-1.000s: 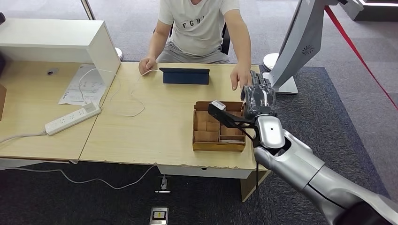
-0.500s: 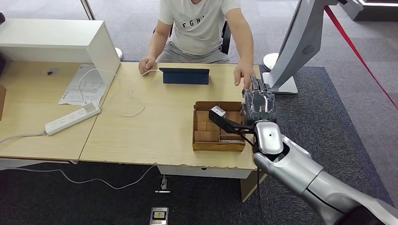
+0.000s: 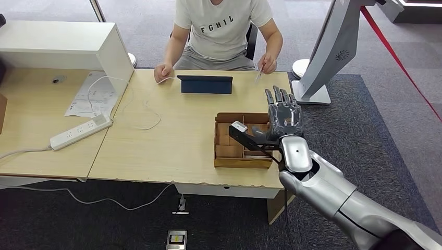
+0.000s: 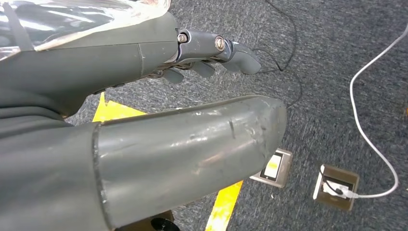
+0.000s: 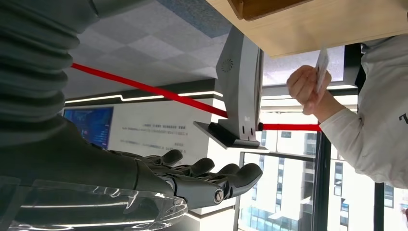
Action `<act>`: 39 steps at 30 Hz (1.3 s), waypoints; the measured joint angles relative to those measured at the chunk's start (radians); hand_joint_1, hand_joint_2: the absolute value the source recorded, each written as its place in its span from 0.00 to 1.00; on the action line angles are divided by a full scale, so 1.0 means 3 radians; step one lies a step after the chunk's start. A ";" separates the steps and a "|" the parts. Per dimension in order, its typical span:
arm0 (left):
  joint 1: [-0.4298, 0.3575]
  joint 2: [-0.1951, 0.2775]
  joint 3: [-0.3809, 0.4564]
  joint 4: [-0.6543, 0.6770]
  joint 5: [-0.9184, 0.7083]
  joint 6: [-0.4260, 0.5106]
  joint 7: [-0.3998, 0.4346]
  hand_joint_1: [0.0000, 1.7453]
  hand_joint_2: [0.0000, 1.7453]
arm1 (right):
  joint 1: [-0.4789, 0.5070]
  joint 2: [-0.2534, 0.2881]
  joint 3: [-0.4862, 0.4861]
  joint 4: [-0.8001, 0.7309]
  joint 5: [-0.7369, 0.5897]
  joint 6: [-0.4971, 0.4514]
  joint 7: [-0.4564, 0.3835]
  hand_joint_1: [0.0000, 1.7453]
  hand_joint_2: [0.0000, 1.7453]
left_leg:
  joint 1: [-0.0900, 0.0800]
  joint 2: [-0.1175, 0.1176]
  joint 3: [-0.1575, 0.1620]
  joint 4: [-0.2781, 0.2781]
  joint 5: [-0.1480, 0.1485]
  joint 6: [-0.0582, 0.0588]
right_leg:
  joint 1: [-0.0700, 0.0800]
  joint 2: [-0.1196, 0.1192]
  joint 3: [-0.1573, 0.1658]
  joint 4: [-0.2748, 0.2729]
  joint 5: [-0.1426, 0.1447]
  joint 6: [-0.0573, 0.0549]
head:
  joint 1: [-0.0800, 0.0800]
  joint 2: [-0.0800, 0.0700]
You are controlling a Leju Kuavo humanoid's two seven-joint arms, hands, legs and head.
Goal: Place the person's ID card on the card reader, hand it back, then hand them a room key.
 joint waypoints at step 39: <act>-0.0054 -0.0066 0.0258 0.0110 -0.0053 0.0859 0.0013 0.00 0.00 | 0.2226 -0.0843 -0.0906 -0.2486 -0.0077 -0.0952 -0.0808 0.00 1.00 | 0.0002 0.0002 0.0002 0.0000 -0.0004 0.0002 | 0.0002 0.0002 0.0002 -0.0004 -0.0003 -0.0002 | 0.0000 0.0000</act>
